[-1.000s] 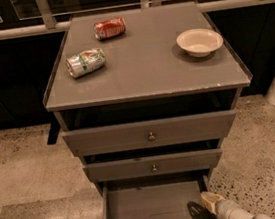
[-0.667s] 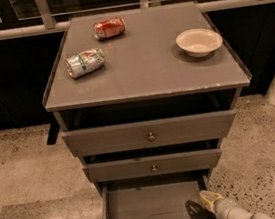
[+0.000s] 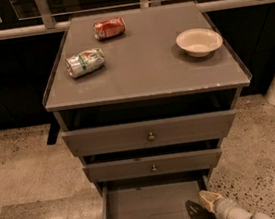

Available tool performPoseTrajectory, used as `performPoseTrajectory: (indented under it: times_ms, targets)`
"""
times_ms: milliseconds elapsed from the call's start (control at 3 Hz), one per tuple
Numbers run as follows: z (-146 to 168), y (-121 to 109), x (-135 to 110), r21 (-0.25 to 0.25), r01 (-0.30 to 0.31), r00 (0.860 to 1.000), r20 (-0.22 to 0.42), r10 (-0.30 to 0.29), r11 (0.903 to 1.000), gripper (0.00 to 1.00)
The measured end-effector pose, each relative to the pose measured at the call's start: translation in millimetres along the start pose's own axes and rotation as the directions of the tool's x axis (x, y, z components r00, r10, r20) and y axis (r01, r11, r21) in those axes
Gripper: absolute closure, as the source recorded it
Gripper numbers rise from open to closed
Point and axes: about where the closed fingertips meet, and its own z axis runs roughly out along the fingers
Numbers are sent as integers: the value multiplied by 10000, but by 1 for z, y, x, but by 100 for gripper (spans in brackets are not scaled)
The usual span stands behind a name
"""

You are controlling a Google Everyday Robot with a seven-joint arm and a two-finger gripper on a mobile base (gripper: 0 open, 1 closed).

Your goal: Open bottom drawer

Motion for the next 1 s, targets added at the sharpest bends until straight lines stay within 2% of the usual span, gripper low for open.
performPoseTrajectory:
  times_ms: [333,667,1000]
  targets:
    - [0,0,0,0,0,10000,0,0,10000,13]
    - [0,0,0,-1,0,10000,0,0,10000,0]
    - [0,0,0,-2,0,10000,0,0,10000,0]
